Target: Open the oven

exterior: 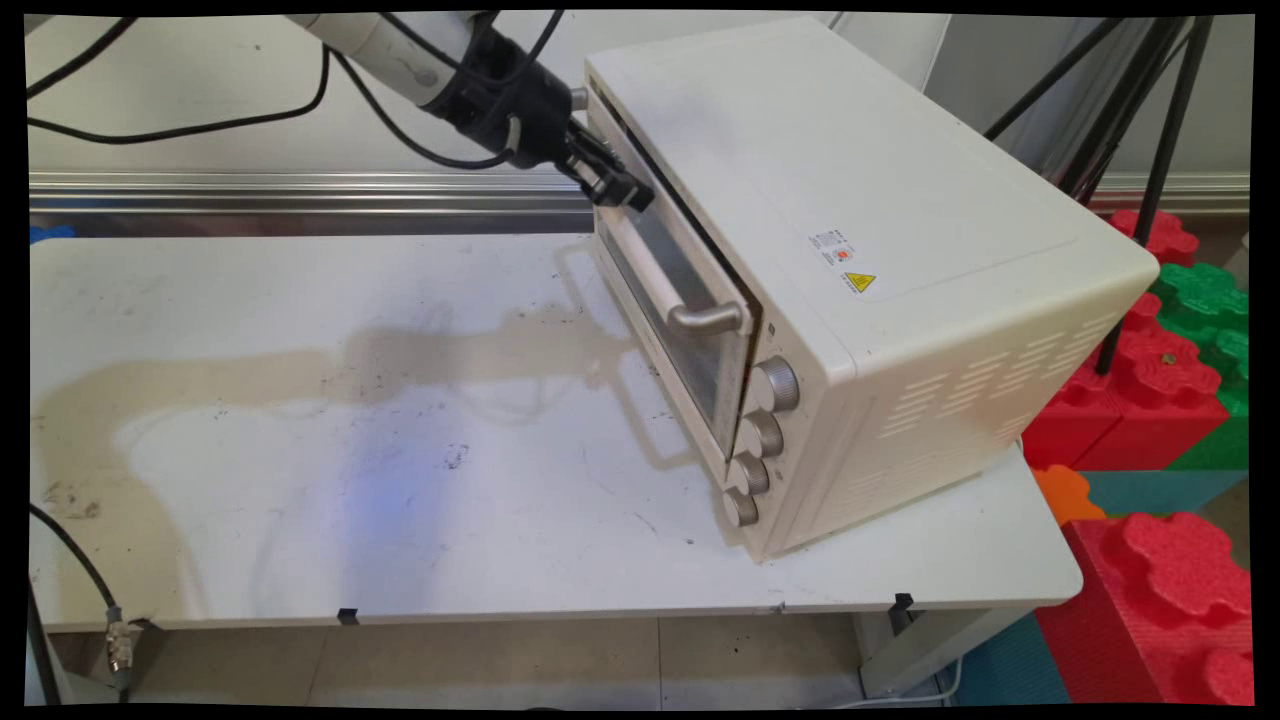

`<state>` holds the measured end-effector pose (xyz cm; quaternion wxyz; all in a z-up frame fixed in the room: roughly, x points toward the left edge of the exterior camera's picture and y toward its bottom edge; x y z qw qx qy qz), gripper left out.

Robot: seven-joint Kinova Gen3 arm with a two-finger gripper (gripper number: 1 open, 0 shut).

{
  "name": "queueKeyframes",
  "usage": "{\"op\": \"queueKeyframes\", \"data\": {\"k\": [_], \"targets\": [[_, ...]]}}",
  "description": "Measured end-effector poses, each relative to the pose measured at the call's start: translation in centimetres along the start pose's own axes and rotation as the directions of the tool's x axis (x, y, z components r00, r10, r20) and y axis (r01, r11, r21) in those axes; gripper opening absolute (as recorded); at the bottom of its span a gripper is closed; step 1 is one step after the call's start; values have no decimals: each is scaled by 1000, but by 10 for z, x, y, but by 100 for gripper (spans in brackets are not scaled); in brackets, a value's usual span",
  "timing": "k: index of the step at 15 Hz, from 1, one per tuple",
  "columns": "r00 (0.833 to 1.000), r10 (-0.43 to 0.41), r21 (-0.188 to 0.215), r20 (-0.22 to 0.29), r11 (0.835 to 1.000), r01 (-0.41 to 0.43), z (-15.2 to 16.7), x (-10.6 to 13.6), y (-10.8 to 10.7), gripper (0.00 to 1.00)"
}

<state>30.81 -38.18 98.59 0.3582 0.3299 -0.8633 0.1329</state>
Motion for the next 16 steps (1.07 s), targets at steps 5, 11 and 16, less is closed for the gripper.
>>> {"op": "queueKeyframes", "data": {"k": [5,11,16], "targets": [[999,-10,8,46,1000,10,-8,-24,0,0],[994,-19,11,108,1000,17,-16,-56,0,0],[987,-19,8,163,1000,18,-19,-89,3,0]]}}
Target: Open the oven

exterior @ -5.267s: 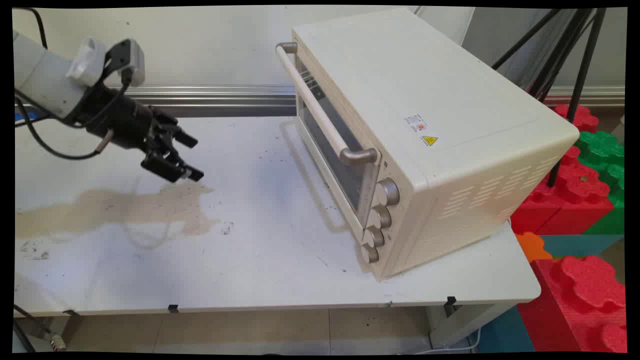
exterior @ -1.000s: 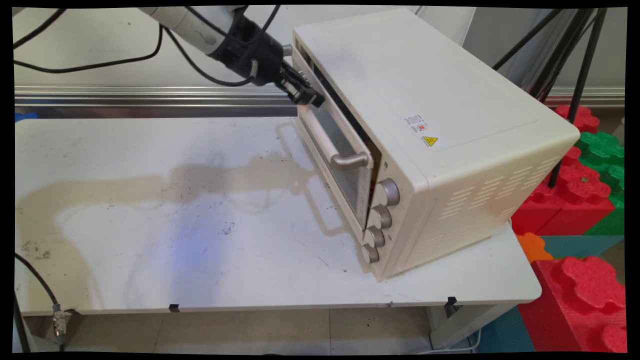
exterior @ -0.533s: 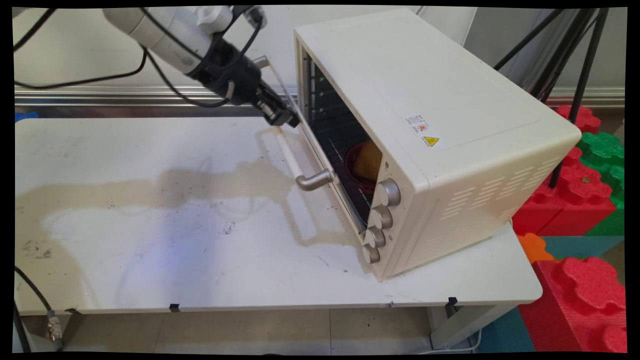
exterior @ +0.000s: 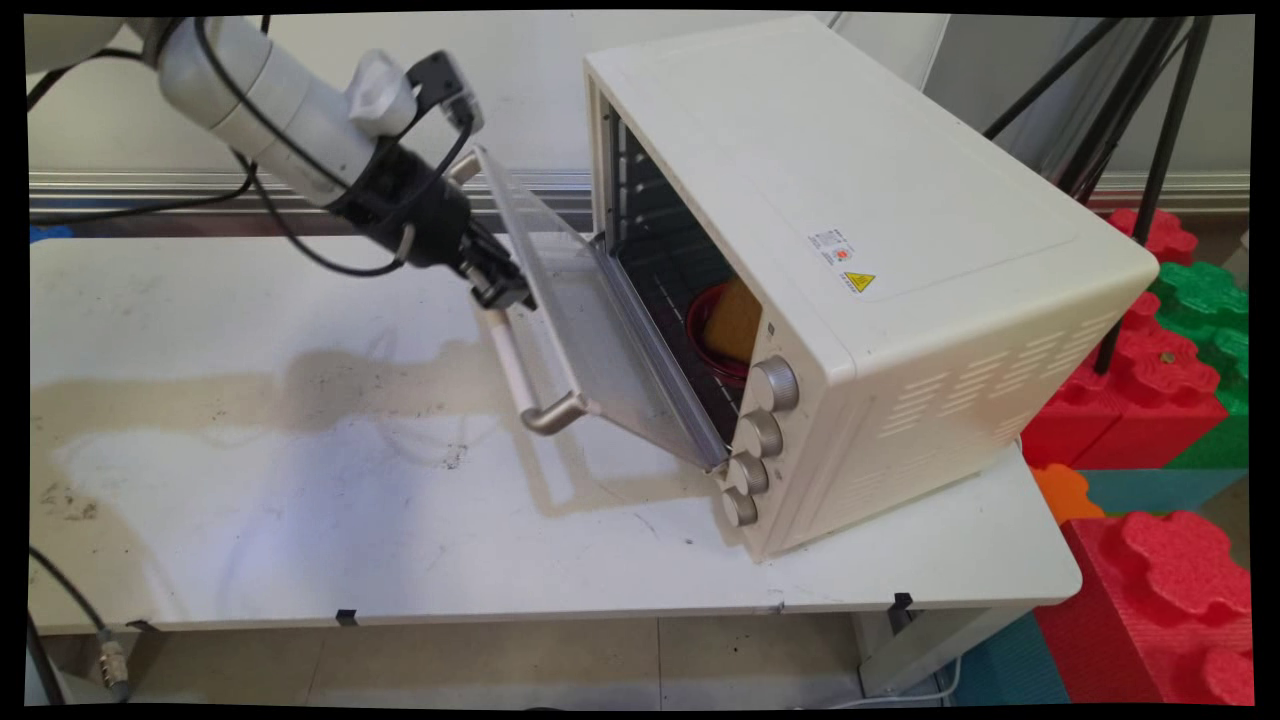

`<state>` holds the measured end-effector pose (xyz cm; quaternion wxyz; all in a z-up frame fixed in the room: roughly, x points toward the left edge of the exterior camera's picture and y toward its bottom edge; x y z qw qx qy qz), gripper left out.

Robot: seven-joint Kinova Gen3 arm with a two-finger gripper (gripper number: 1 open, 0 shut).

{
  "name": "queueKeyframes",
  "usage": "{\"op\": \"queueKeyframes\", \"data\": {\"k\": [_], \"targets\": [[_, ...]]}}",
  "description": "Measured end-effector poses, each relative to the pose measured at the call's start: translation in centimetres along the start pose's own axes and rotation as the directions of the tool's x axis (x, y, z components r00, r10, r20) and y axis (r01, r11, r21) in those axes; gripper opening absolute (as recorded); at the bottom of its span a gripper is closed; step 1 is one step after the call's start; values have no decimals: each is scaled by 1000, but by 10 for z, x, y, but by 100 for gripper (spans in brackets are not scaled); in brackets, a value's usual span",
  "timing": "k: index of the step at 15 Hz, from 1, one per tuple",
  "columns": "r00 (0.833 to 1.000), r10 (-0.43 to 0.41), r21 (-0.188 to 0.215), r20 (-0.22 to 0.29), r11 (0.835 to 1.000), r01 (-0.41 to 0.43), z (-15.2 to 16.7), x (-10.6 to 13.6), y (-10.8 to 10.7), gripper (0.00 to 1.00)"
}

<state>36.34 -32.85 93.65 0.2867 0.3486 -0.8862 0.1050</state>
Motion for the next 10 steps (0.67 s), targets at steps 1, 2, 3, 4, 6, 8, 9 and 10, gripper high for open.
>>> {"op": "queueKeyframes", "data": {"k": [1,2,3,4,6,8,9,10], "targets": [[1000,0,-1,5,1000,0,1,-4,0,0],[1000,2,-3,14,1000,-2,3,-9,1,0],[1000,2,-4,19,1000,-2,3,-13,1,0],[1000,0,-5,28,1000,0,4,-19,1,0],[999,-1,-7,43,1000,2,6,-30,2,0],[998,2,-10,55,1000,-2,9,-39,3,0],[998,4,-10,60,1000,-4,10,-43,3,0],[998,8,-11,64,1000,-7,11,-49,4,0]]}}
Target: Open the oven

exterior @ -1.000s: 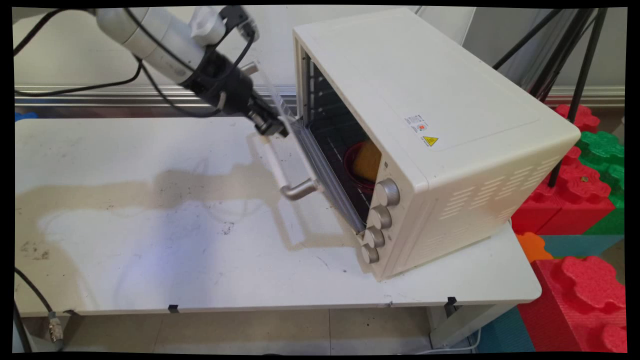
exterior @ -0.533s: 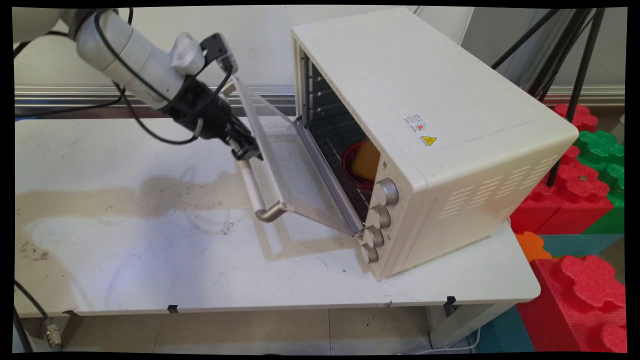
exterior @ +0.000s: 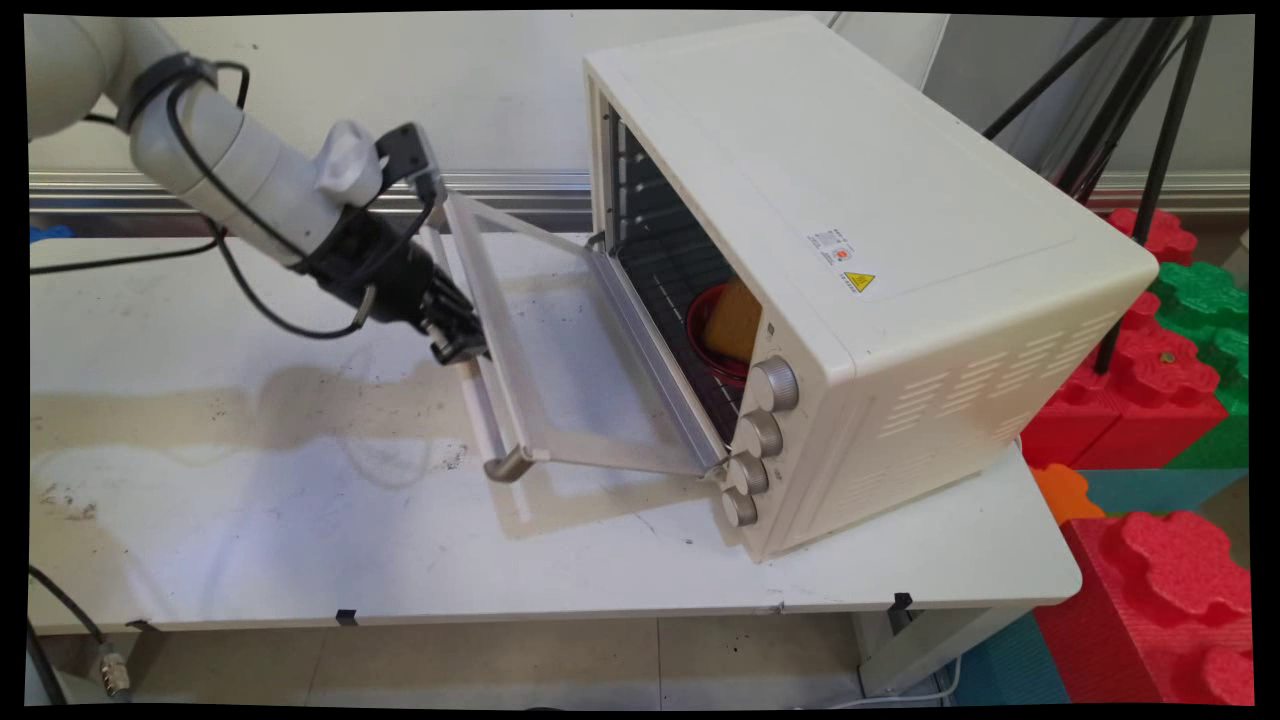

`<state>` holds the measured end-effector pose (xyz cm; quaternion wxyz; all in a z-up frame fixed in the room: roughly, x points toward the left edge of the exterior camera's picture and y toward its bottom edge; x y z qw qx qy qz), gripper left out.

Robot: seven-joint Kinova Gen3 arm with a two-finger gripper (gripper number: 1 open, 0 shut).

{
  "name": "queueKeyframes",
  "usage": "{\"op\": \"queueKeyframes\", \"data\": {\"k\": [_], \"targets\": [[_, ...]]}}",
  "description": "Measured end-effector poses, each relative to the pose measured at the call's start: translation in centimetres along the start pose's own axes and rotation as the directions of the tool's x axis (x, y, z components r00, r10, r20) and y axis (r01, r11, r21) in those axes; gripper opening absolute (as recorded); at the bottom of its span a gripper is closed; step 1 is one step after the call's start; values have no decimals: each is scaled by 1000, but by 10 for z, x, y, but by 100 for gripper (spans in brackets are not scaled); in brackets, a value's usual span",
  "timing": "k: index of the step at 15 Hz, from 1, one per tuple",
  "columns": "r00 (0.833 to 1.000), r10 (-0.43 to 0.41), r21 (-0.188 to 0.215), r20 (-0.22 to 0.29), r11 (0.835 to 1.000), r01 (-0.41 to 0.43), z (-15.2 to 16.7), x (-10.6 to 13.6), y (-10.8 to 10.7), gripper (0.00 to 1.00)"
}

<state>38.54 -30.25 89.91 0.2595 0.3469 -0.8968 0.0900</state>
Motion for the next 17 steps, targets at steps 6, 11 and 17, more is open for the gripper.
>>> {"op": "queueKeyframes", "data": {"k": [6,11,17], "targets": [[999,29,-9,34,1000,-29,9,-31,5,0],[998,54,-7,41,999,-54,13,-47,8,0],[998,63,18,26,998,-63,7,-62,11,0]]}}
